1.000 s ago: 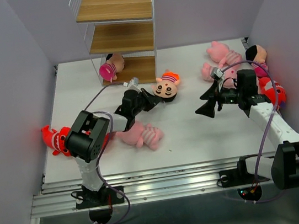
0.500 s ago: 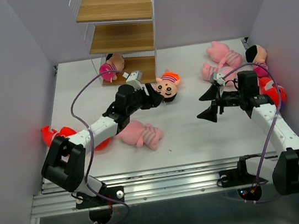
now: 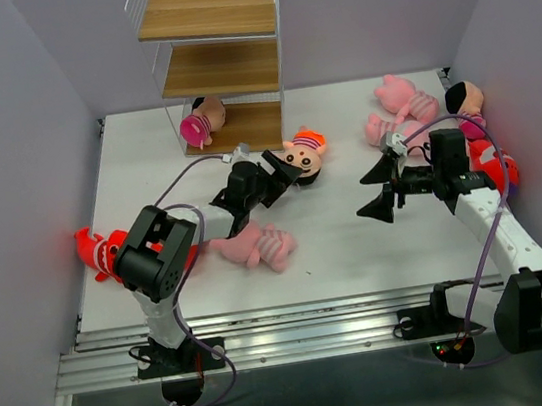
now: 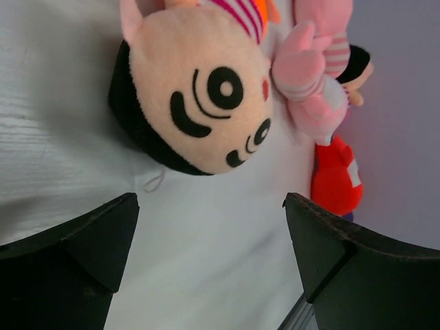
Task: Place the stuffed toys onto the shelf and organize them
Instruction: Grab a stuffed toy with the left arm
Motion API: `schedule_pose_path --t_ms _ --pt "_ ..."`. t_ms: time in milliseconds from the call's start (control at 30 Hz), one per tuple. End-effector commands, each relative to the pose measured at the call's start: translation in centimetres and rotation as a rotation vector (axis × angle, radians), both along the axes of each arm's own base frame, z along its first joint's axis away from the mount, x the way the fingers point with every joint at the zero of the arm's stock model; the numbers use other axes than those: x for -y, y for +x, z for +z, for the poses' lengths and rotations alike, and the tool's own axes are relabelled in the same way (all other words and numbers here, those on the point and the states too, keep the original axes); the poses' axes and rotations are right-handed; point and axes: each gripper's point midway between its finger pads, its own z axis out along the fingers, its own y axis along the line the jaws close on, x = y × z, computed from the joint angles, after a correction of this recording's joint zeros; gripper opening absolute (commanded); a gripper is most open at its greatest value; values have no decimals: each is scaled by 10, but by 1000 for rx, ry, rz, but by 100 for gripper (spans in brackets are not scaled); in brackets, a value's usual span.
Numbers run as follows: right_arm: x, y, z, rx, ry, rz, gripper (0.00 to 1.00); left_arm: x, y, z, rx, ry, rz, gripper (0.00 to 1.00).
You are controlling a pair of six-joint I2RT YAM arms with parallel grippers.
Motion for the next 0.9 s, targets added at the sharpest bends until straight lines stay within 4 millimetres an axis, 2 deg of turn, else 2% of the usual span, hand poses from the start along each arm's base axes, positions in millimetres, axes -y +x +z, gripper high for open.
schedule_pose_path --t_ms 0,267,333,533,600,700,800,833,867 --pt "-5 0 16 49 23 40 100 9 27 59 111 -201 83 99" --pt "-5 0 15 46 23 40 100 17 45 42 36 -295 99 99" --pt "-5 0 14 41 22 39 100 18 49 31 5 -298 110 99" --pt "-5 0 13 41 22 41 100 16 63 24 -25 -300 148 98" --pt "-5 0 13 38 23 41 100 15 66 22 -29 -299 161 95" --pt "-5 0 13 39 22 41 100 14 70 14 -38 -295 162 82" --pt "-5 0 14 42 22 41 100 15 68 13 -27 -309 142 58" --pt "-5 0 13 39 22 41 100 15 65 9 -33 -308 137 46" --pt "-5 0 13 42 22 41 100 14 64 7 -33 -312 128 40"
